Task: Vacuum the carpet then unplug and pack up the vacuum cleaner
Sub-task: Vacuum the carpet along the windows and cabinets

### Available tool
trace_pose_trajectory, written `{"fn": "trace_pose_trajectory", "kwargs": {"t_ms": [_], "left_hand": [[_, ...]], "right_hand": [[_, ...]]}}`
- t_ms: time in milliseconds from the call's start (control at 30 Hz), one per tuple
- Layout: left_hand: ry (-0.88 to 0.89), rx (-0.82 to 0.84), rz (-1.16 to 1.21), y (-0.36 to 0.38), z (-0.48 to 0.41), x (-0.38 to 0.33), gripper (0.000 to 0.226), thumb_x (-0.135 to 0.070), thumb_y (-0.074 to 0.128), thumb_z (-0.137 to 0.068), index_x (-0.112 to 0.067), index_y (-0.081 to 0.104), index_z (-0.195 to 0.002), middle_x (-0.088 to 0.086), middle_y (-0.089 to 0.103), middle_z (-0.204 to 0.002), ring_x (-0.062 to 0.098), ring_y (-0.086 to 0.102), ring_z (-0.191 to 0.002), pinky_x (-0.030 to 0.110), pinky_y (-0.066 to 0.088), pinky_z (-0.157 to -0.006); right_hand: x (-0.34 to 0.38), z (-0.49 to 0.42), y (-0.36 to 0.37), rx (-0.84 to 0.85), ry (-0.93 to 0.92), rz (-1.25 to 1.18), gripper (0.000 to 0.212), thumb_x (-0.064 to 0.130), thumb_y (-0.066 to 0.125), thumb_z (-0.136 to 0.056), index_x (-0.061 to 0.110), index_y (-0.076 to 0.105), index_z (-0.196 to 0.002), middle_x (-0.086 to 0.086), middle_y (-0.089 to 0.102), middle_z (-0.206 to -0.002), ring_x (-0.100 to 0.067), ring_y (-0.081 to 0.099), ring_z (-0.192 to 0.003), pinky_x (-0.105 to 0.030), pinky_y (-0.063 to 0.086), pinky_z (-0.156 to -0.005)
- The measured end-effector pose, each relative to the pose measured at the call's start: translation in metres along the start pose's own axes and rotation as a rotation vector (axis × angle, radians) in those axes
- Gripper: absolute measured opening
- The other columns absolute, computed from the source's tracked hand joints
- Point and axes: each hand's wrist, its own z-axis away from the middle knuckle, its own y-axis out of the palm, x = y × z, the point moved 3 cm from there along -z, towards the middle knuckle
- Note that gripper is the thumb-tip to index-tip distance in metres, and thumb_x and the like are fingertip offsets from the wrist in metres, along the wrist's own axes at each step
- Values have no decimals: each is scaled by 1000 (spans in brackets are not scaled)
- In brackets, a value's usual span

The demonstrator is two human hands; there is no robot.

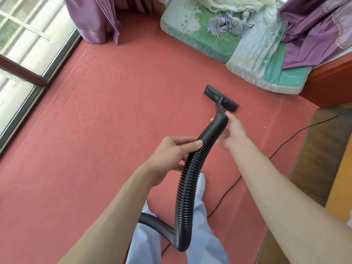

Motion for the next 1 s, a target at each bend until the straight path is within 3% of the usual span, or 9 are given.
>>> {"fn": "trace_pose_trajectory", "kwargs": {"t_ms": [133,233,367,433,633,767,833,933,1000], "left_hand": [[116,127,-55,15,12,-8,29,-41,74,-83,-32,78,-111,14,76,-101,13,70,-87,25,57,-66],[100,214,-130,11,22,-10,33,-46,74,-82,-35,76,-114,3,79,-101,10,73,-88,21,55,-65],[9,234,-175,13,23,-3,36,-49,75,-80,-34,77,-113,6,78,-105,15,71,-92,28,58,-68],[-41,213,-190,20,16,2,34,-47,74,-81,-33,77,-111,9,77,-105,18,68,-90,31,59,-70],[-34,-39,-184,68,-21,18,19,-35,65,-95,-28,79,-105,-2,76,-81,8,66,-68,33,60,-72],[-23,-112,-126,104,-43,24,20,-32,67,-94,-27,76,-112,6,79,-89,20,76,-80,37,63,-77],[-29,-117,-126,110,-52,22,21,-31,69,-93,-27,76,-113,5,79,-88,20,76,-79,33,63,-72],[-61,0,-120,109,-54,16,22,-29,72,-90,-28,77,-111,3,79,-90,11,71,-72,26,59,-65],[-32,133,-172,97,-51,5,27,-35,77,-85,-31,77,-112,8,78,-101,16,71,-85,29,60,-71]], "right_hand": [[7,29,-27,-24,32,-233,29,36,59,-93,8,62,-101,-8,66,-80,-16,61,-57,-23,53,-53],[-9,45,-54,-25,79,-307,35,35,61,-91,7,62,-111,-8,67,-81,-17,61,-65,-29,52,-66],[-32,34,-76,-59,96,-332,41,35,63,-90,5,59,-118,-9,63,-92,-21,60,-84,-37,46,-104],[-33,23,-79,-100,78,-296,45,34,64,-90,6,59,-124,-10,64,-105,-23,60,-96,-39,43,-108],[-1,-22,-92,-155,20,-138,49,35,63,-92,7,57,-132,-12,65,-128,-24,62,-117,-42,46,-106],[23,-45,-104,-153,-26,-76,49,36,64,-92,6,59,-130,-12,68,-123,-25,64,-114,-42,48,-102],[30,-48,-110,-152,-37,-92,47,36,62,-93,6,60,-129,-12,69,-121,-24,66,-107,-40,51,-98],[36,-39,-119,-140,-45,-200,36,34,61,-94,8,62,-118,-13,70,-111,-20,66,-78,-33,54,-72],[36,-26,-125,-142,-54,-298,36,33,61,-93,8,62,-118,-13,71,-98,-18,64,-68,-31,53,-68]]}}
